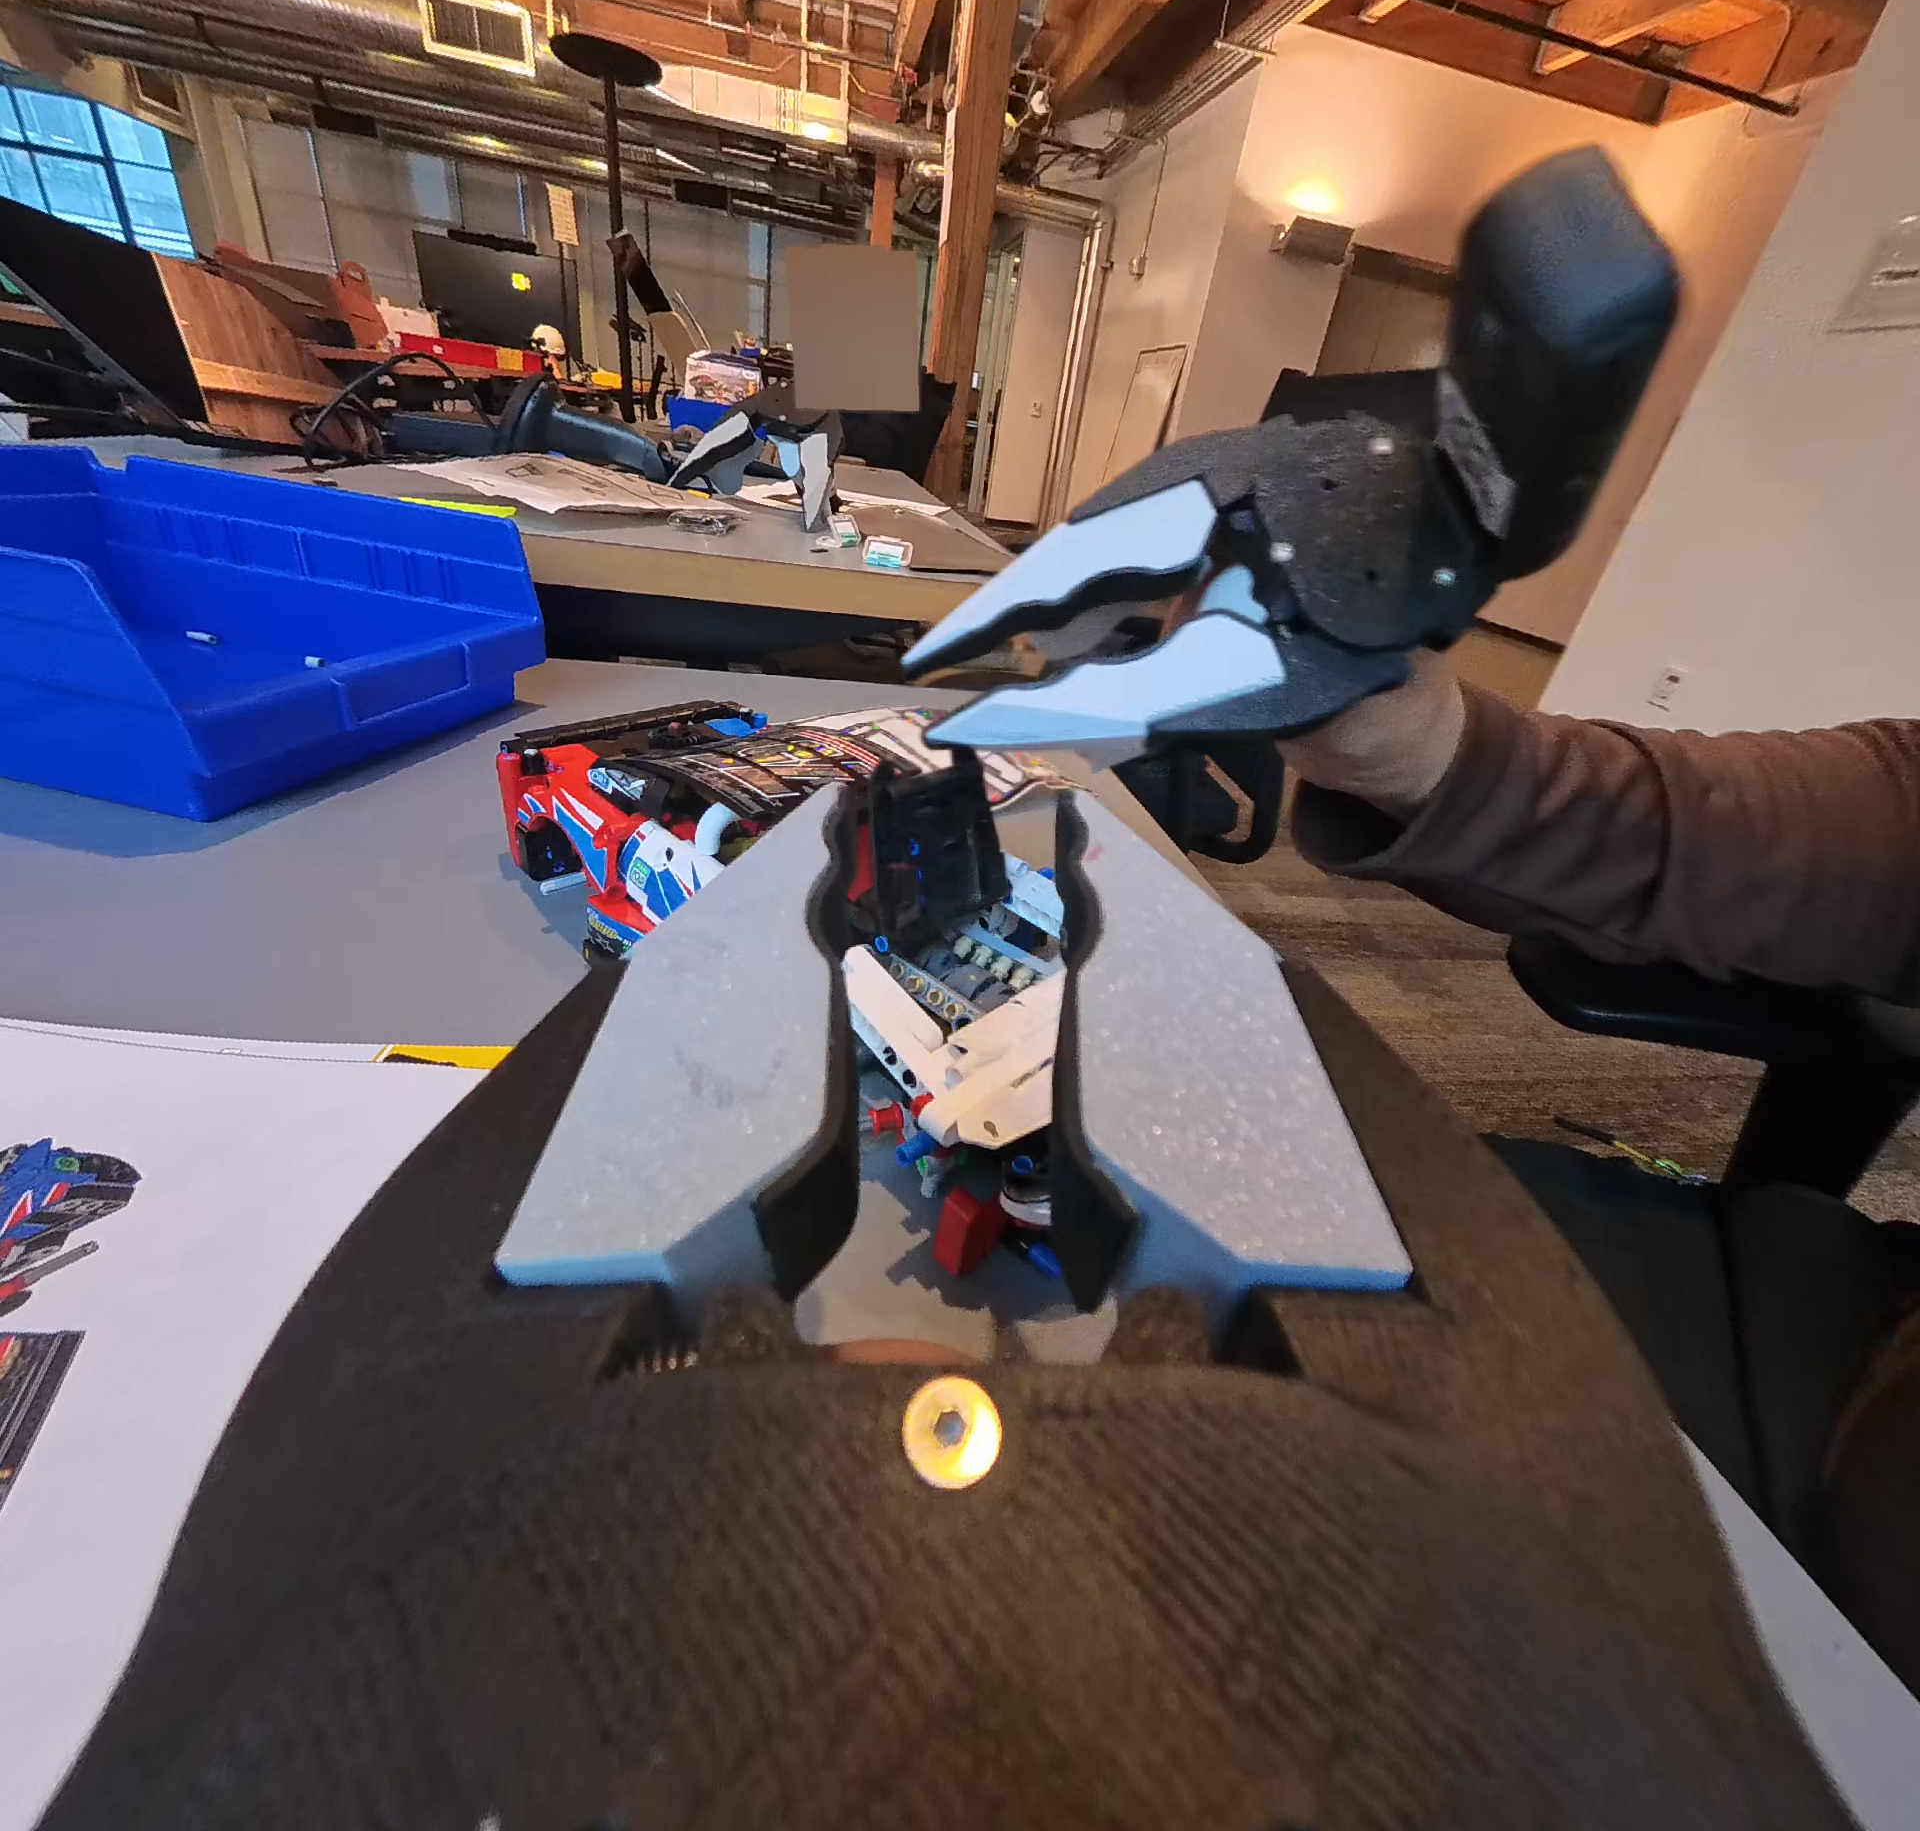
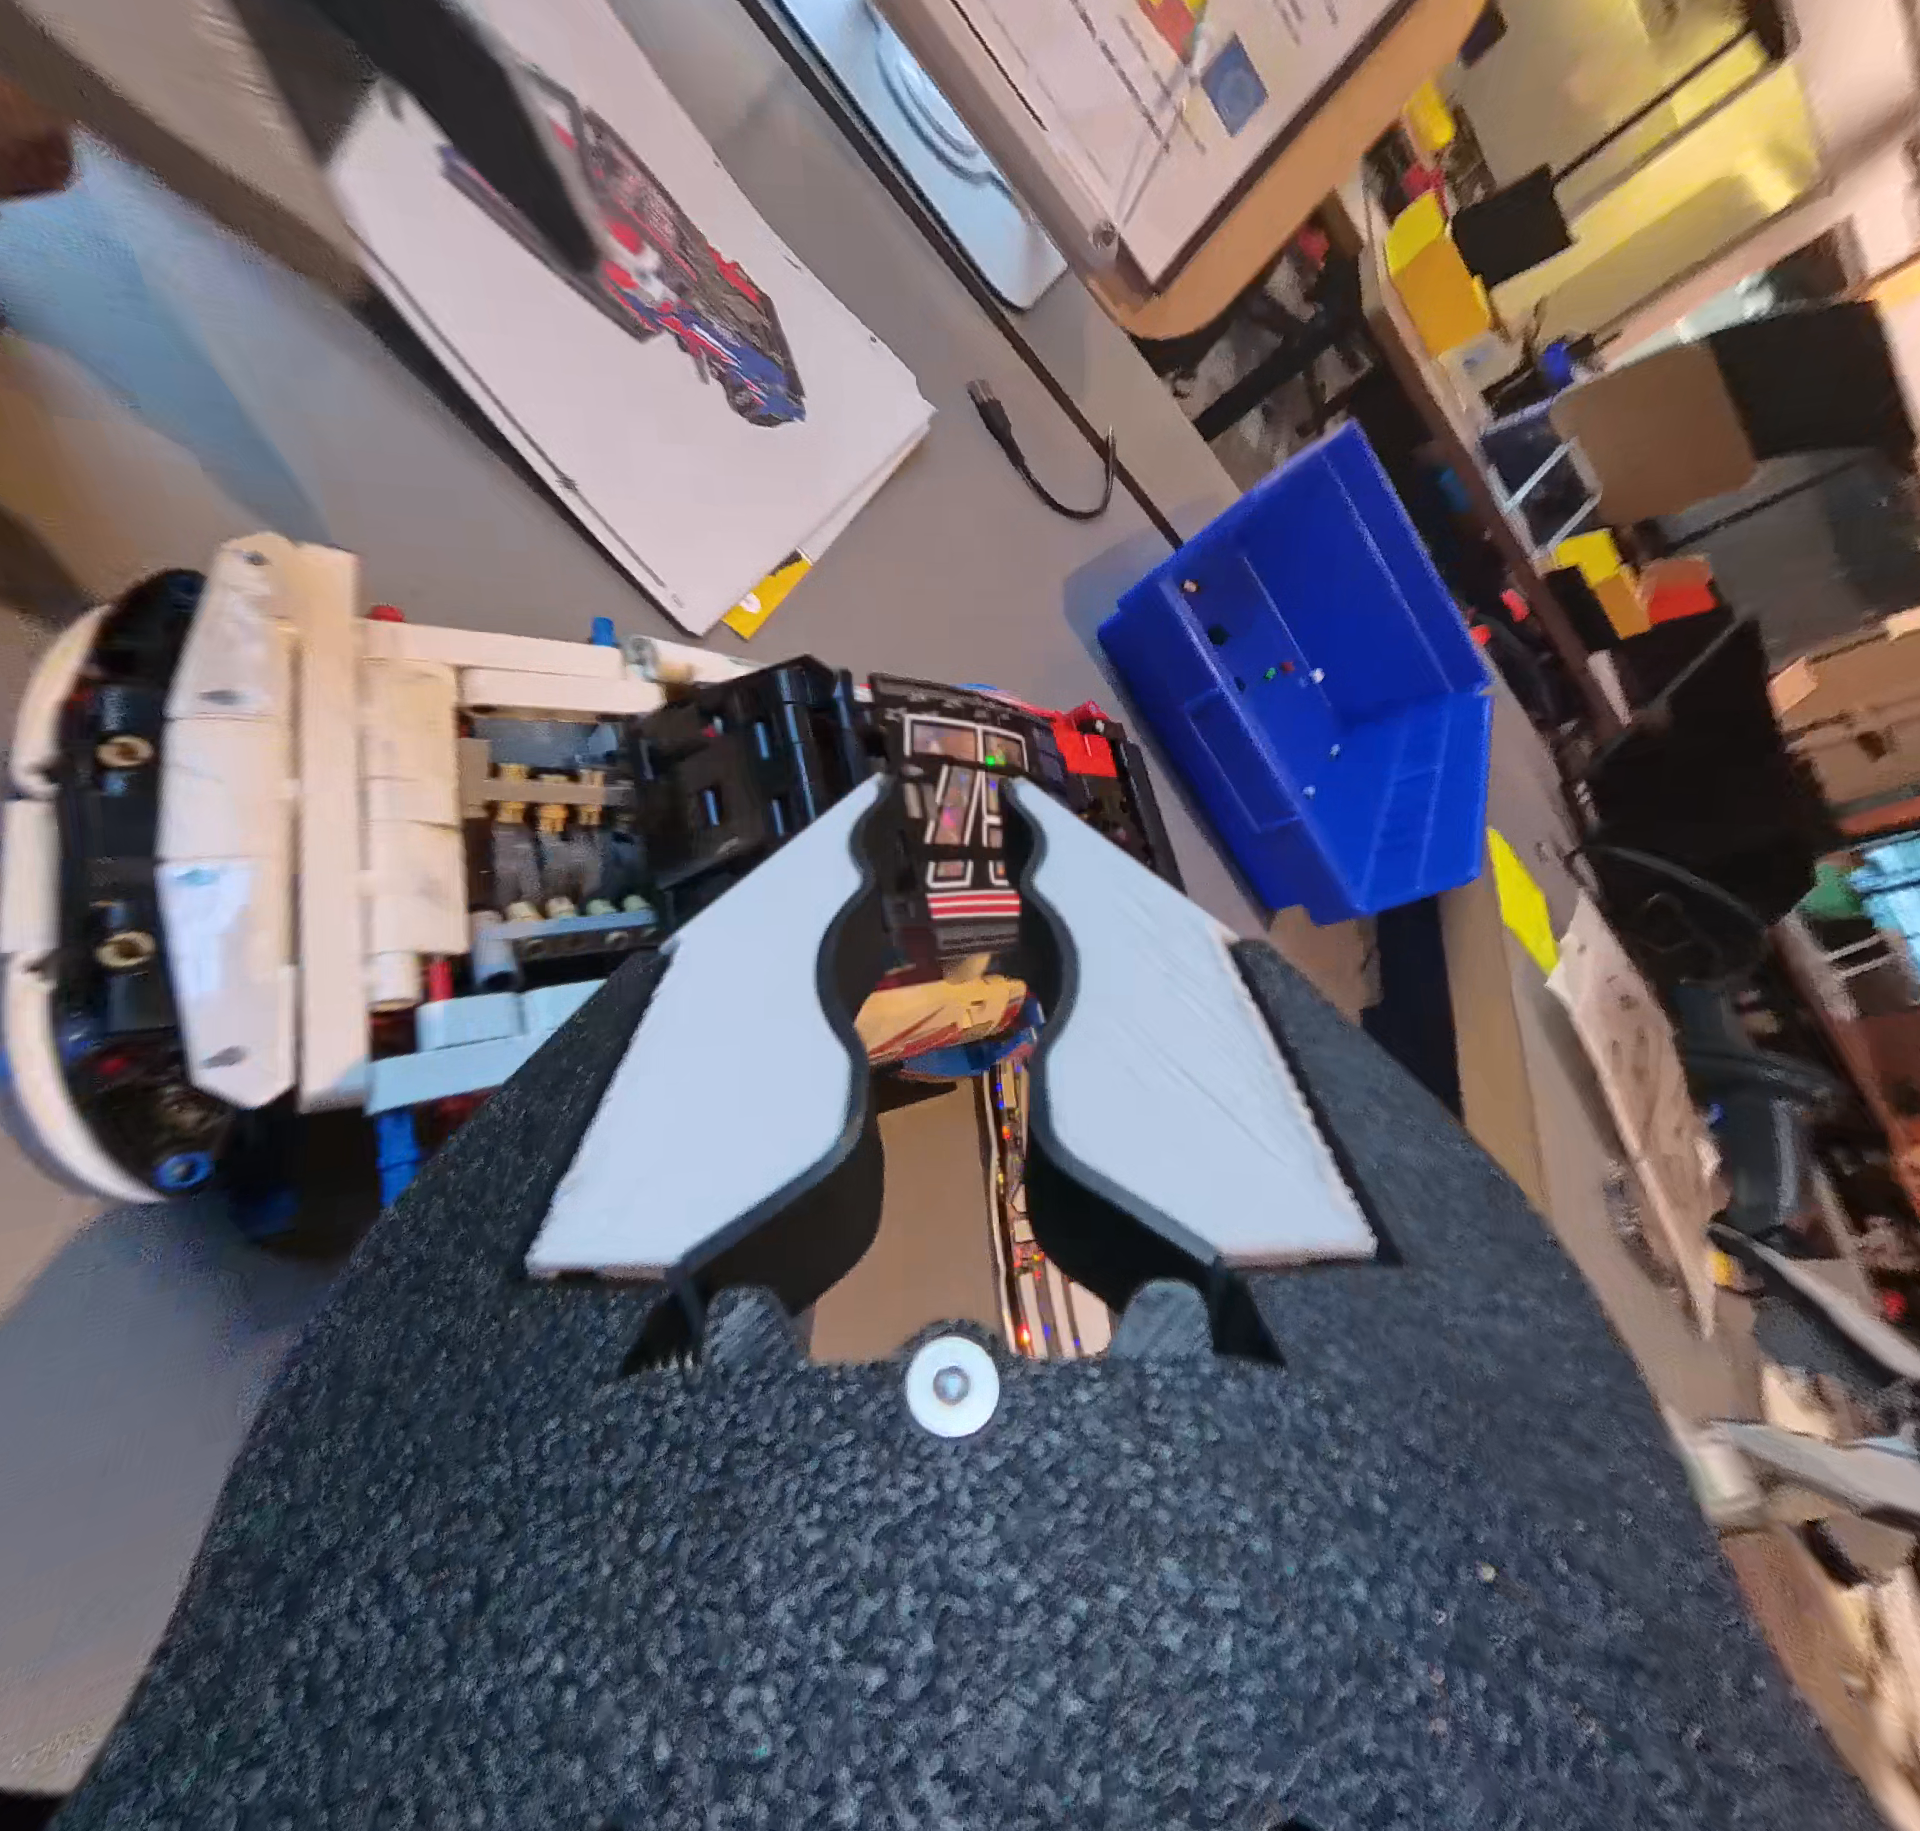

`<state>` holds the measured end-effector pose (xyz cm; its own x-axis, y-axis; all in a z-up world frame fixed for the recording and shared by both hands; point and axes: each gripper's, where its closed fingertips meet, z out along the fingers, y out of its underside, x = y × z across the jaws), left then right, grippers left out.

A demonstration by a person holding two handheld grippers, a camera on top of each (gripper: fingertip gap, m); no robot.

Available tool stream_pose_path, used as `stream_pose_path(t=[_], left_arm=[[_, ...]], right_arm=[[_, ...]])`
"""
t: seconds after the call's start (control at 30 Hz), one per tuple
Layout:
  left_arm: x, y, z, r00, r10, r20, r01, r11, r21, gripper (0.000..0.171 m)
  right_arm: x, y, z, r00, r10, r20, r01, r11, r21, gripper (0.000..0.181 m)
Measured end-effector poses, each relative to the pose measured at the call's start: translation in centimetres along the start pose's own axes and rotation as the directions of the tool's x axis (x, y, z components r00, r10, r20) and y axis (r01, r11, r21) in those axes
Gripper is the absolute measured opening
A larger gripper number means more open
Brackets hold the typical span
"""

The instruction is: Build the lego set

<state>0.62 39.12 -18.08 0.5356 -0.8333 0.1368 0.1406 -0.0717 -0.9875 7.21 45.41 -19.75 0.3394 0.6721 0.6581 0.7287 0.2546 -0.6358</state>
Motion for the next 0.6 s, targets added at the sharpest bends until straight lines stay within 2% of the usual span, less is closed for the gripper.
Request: stream_pose_path(t=[0.1,0.2,0.3,0.37,0.43,0.5,0.6], left_arm=[[0.1,0.0,0.0,1.000,0.011,0.001,-0.011,1.000,-0.001,0.035],[0.6,0.3,0.2,0.999,0.031,-0.018,-0.031,0.999,-0.025,0.030],[1.2,2.0,0.5,0.994,0.079,-0.072,-0.090,0.981,-0.171,0.030],[1.4,3.1,0.4,0.986,0.130,-0.105,-0.155,0.943,-0.295,0.032],[1.1,3.8,0.3,0.978,0.179,-0.105,-0.206,0.891,-0.404,0.035],[1.0,4.7,0.4,0.977,0.179,-0.116,-0.213,0.847,-0.488,0.042],[1.9,6.8,0.5,0.961,0.172,-0.215,-0.268,0.768,-0.582,0.046]], right_arm=[[0.6,0.4,0.6,0.990,0.126,0.059,-0.126,0.992,0.001,0.021],[1.1,0.6,-0.4,0.970,0.227,0.088,-0.230,0.973,0.017,0.024],[0.7,0.9,-3.0,0.928,0.341,0.150,-0.355,0.932,0.074,0.023],[-0.8,2.0,-4.3,0.870,0.425,0.250,-0.452,0.890,0.061,0.021],[-3.3,3.5,-5.2,0.788,0.488,0.377,-0.525,0.851,-0.004,0.020],[-6.1,4.8,-6.0,0.691,0.531,0.490,-0.569,0.818,-0.083,0.018],[-8.5,5.2,-6.6,0.573,0.569,0.591,-0.618,0.773,-0.145,0.019]])
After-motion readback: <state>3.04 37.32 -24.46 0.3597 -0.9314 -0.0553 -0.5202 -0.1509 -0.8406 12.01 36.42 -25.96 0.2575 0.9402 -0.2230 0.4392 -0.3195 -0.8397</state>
